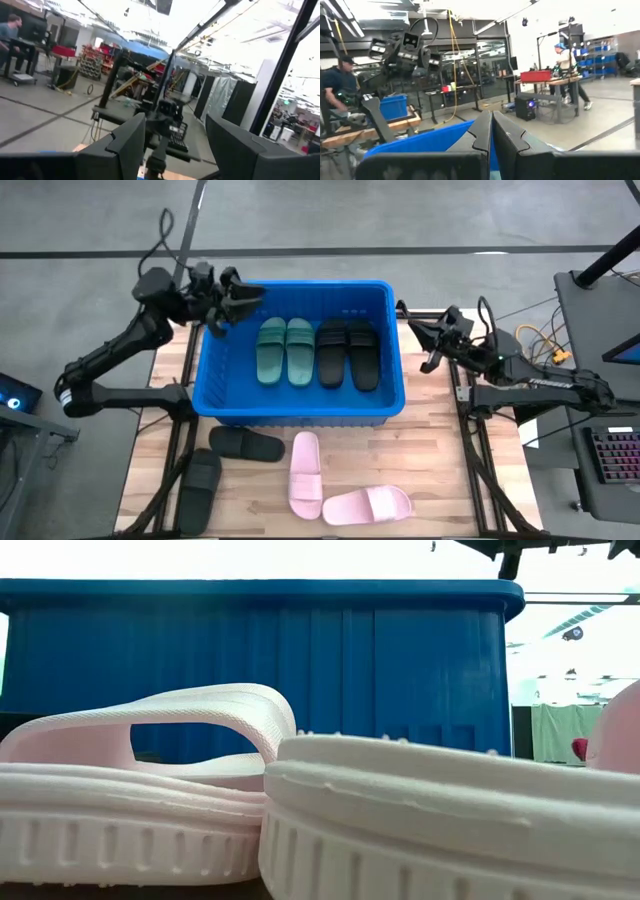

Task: Pick and place slides into bin
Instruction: Put the left pink slide into the blue bin

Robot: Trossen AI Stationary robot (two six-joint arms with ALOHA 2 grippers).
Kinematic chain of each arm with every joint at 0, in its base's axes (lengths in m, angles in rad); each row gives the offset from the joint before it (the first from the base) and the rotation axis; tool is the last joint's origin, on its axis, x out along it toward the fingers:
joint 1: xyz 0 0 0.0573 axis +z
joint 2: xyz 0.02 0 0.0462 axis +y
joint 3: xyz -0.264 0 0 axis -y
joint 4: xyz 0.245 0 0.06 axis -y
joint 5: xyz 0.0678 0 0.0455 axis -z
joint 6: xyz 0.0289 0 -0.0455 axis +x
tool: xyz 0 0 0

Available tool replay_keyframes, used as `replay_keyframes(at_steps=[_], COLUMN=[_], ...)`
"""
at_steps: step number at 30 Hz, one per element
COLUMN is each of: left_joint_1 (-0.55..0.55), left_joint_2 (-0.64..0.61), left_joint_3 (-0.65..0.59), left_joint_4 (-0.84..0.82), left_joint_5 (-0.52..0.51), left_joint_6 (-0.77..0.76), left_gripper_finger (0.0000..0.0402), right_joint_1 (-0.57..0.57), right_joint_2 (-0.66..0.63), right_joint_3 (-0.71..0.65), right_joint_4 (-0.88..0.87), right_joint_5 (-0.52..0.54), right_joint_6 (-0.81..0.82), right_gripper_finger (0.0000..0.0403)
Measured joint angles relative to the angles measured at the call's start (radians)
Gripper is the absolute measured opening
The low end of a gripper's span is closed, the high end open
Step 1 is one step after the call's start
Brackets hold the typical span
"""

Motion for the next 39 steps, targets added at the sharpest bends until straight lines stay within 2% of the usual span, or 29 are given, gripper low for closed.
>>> replay_keyframes(at_steps=[9,13,17,27,39], left_joint_1=[-0.160,-0.200,-0.235,-0.334,-0.480], left_joint_2=[0.064,0.090,0.111,0.153,0.159], left_joint_3=[0.000,-0.001,-0.001,-0.002,0.042], left_joint_4=[-0.034,-0.101,-0.146,-0.150,-0.149], left_joint_5=[-0.047,0.007,0.011,0.083,-0.069], left_joint_6=[0.023,0.036,0.033,-0.041,-0.036], left_gripper_finger=[0.0193,0.0193,0.0193,0.0193,0.0193], right_joint_1=[-0.003,-0.003,-0.003,-0.003,-0.003], right_joint_2=[0.000,0.000,-0.001,0.000,0.000], right_joint_3=[0.021,0.021,0.021,0.021,0.021], right_joint_4=[-0.013,-0.015,-0.008,-0.008,-0.009], right_joint_5=[0.005,0.005,0.005,0.005,0.004], right_joint_6=[-0.013,-0.008,-0.009,-0.009,0.009], right_gripper_finger=[0.0008,0.0008,0.0008,0.0008,0.0009])
